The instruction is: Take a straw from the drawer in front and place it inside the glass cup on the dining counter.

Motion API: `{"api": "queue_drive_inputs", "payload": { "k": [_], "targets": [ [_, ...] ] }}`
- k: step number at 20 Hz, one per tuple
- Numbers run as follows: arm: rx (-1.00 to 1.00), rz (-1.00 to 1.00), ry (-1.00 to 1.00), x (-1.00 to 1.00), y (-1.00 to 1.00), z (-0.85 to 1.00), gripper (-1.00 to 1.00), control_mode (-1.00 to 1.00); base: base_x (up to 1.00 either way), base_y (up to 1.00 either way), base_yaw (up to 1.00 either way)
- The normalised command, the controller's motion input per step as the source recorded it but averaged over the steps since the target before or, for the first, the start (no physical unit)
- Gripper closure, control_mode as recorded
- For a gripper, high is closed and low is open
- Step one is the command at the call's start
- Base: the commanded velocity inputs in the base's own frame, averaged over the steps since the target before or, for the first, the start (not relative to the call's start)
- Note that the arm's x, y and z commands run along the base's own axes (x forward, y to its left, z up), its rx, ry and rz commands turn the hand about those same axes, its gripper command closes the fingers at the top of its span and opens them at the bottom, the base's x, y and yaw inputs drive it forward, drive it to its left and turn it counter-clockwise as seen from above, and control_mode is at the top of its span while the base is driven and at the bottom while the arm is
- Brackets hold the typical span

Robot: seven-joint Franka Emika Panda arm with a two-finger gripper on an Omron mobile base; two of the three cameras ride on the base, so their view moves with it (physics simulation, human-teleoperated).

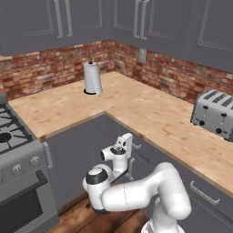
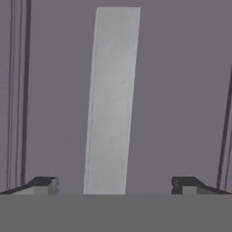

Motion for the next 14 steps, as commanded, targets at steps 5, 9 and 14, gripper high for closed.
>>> {"api": "queue_drive_inputs", "payload": {
  "k": [5, 9, 14],
  "targets": [
    [-0.11, 0.0, 0.0, 0.14, -0.16, -0.66, 1.0, -1.0, 0.0, 0.0, 0.0],
    [-0.09, 0.0, 0.0, 0.23, -0.12, -0.6, 1.0, -1.0, 0.0, 0.0, 0.0],
    [-0.06, 0.0, -0.05, -0.01, -0.04, -0.42, 1.0, -1.0, 0.0, 0.0, 0.0]
  ]
}}
